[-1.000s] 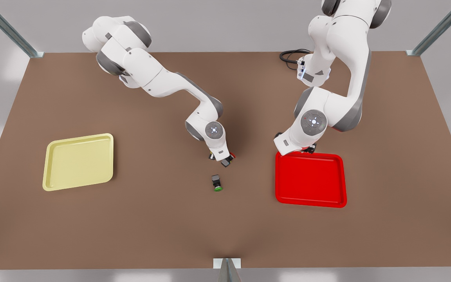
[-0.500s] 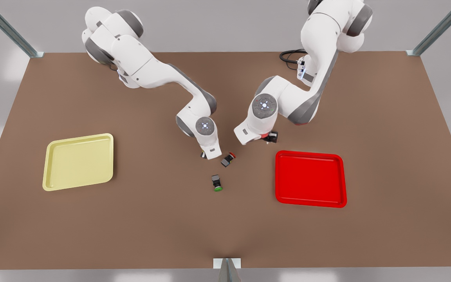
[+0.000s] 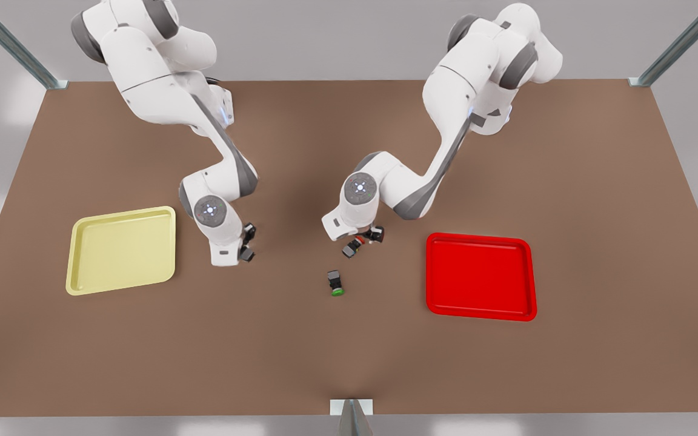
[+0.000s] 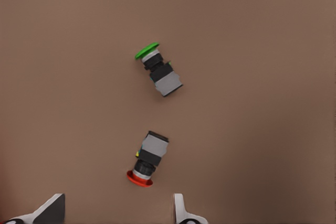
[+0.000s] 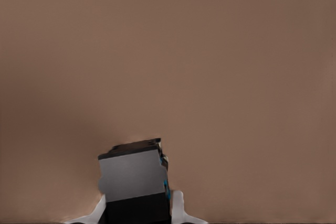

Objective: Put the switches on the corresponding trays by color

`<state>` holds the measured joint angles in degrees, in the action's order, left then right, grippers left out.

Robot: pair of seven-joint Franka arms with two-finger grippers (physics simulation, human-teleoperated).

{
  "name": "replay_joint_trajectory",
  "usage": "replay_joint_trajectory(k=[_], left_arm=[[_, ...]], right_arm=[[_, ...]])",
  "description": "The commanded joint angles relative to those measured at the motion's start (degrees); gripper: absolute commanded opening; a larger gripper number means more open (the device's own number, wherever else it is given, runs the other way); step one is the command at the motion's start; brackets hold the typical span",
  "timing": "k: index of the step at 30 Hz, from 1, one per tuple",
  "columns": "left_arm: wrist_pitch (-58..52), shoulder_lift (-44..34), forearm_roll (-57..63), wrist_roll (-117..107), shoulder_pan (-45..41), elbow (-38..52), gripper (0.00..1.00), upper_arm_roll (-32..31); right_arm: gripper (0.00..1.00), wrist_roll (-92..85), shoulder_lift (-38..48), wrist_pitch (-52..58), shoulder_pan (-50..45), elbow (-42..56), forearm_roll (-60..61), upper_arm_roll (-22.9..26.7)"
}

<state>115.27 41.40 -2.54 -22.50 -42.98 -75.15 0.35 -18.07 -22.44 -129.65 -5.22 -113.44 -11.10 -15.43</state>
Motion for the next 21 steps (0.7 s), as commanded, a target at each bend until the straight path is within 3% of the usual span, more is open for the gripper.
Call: replay_joint_trajectory(k=[1, 6, 9, 13, 15, 16, 18, 19, 21], left_arm=[[0.83, 0.35, -0.01, 0.09, 0.09, 0.09, 1.00, 0.00], [4.17, 6.24, -0.01, 18.81, 0.44, 3.69, 1.00, -0.53], [4.00, 7.38, -0.54, 18.19, 0.44, 3.34, 1.00, -0.79], [2.77, 9.14, -2.47, 14.77, 0.44, 3.25, 1.00, -0.79], [-1.19, 9.58, -3.70, 12.57, 0.26, 3.25, 1.00, -0.79], [-1.19, 10.11, -3.62, 12.30, 0.26, 3.52, 1.00, -0.79], [-0.40, 10.63, -3.53, 12.30, 0.09, 4.57, 1.00, -0.88], [-1.19, 11.86, -3.62, 12.30, 0.09, 6.68, 1.00, -0.88], [-1.19, 12.74, -3.53, 12.22, 0.09, 7.56, 1.00, -1.41]], right_arm=[[0.47, 0.23, 0.03, 0.01, 0.47, -0.12, -0.50, 0.04], [0.46, -3.11, 4.42, 0.19, 2.75, -5.48, -0.50, 6.28], [0.46, -11.99, 4.77, -0.87, 3.55, -6.80, -0.41, 15.07], [0.46, -16.30, 8.11, -1.75, 6.53, -12.95, -0.41, 19.82], [0.46, -20.86, 8.03, -4.64, 6.62, -15.05, -0.41, 25.44], [0.49, -21.40, 7.94, -10.36, 6.97, -18.40, -0.41, 26.85], [0.87, -18.94, 7.85, -10.36, 7.68, -18.49, -0.23, 28.96], [1.00, -15.33, 7.85, -9.75, 7.59, -18.49, -0.23, 28.96], [1.00, -15.33, 8.55, -8.25, 7.68, -18.57, -0.32, 28.96]])
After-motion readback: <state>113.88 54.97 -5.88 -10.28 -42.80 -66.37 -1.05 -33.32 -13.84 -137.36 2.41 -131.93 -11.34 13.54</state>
